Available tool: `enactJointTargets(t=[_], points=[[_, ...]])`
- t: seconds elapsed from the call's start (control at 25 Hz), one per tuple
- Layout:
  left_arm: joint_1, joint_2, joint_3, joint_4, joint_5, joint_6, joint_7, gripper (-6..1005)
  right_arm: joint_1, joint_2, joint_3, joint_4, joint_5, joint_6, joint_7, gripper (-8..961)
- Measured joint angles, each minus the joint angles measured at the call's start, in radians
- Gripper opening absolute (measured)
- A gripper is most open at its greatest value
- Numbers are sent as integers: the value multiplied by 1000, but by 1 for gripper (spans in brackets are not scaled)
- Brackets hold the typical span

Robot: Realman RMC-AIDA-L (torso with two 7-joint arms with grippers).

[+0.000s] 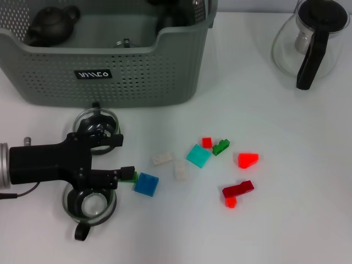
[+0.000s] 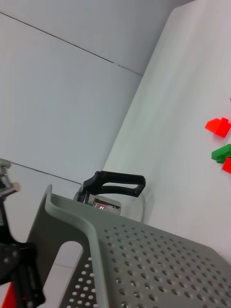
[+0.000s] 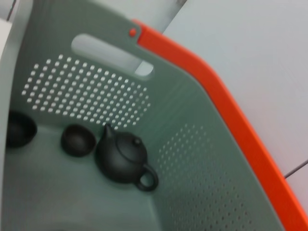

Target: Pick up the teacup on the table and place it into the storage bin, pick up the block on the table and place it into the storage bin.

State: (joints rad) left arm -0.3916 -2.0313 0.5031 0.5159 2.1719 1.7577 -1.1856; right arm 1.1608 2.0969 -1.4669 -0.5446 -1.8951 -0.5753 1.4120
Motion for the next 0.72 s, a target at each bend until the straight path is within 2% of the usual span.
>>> enactJointTargets(t=[0.16, 0.28, 0.36, 0.4, 0.44, 0.48, 0.52, 0.56, 0.72], points=[[3, 2, 0, -1, 0, 5, 0, 877, -25, -4, 4, -78, -49, -18, 61, 640], [5, 3, 0, 1, 0, 6, 0, 877, -64, -4, 24, -181, -106, -59, 128, 708], [10, 11, 0, 5, -6, 15, -1, 878, -98, -5, 61, -273, -124, -118, 165, 740], [10, 13, -1, 5, -6, 15, -1, 878, -115, -5, 84, -316, -126, -160, 178, 750], [10, 15, -1, 5, -6, 16, -2, 878, -151, -4, 143, -411, -121, -263, 205, 759], [10, 18, -1, 6, -6, 16, -5, 878, -151, -4, 143, -411, -121, -263, 205, 769], [10, 21, -1, 6, -7, 17, -8, 878, -190, -2, 203, -504, -100, -396, 229, 779], [10, 25, -2, 7, -7, 19, -12, 878, -190, -2, 203, -504, -100, -396, 229, 780], [10, 41, -3, 12, -8, 32, -18, 877, -288, -2, 276, -641, 17, -663, 248, 782]])
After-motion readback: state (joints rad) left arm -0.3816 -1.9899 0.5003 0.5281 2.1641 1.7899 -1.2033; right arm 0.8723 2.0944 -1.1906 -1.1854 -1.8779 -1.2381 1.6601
